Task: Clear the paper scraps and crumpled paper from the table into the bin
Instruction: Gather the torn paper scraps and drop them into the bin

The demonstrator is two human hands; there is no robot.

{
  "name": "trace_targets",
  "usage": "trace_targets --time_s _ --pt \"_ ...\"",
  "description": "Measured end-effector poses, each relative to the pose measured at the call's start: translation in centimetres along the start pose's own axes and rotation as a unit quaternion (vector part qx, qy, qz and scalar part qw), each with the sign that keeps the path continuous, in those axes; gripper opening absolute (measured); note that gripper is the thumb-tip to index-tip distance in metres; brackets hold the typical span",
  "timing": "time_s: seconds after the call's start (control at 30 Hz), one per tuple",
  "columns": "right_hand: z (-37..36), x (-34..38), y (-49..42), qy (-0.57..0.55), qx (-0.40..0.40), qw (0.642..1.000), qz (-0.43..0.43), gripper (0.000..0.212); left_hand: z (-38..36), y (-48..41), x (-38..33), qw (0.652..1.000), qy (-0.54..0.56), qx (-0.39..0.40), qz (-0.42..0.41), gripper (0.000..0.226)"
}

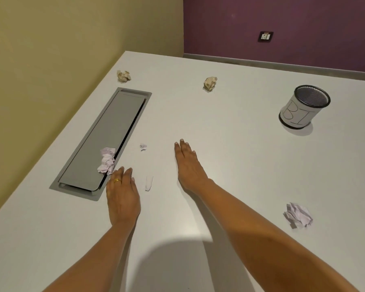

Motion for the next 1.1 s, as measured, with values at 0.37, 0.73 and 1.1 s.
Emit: trace_targets --time_s 0.37,0.73,1.1 --pt "1.7 1.5 0.1 0.071 -0.060 0.995 0.039 0.025 0.6 0.5 -0.8 0.993 0.110 0.013 -0.031 0.033" --pt "1.7 1.6 1.2 0.129 0.003 0.989 0.067 0.048 0.2 -3.2 -3.3 0.991 0.032 0.075 -0.104 0.072" --pt "1.6 1.8 1.8 0.158 0.017 0.985 0.071 0.047 -2.2 -6.3 -5.0 0.965 -0.005 0.221 -0.139 0.047"
Point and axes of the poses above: each hand's wrist, its own y-axis away from the middle knuckle, its own z-axis out of the back of the hand, x = y × z, the point moved 6 cm from there along -y, towards the middle knuckle, and after that the axes turned 5 degrees about z, right-handed, at the moved point
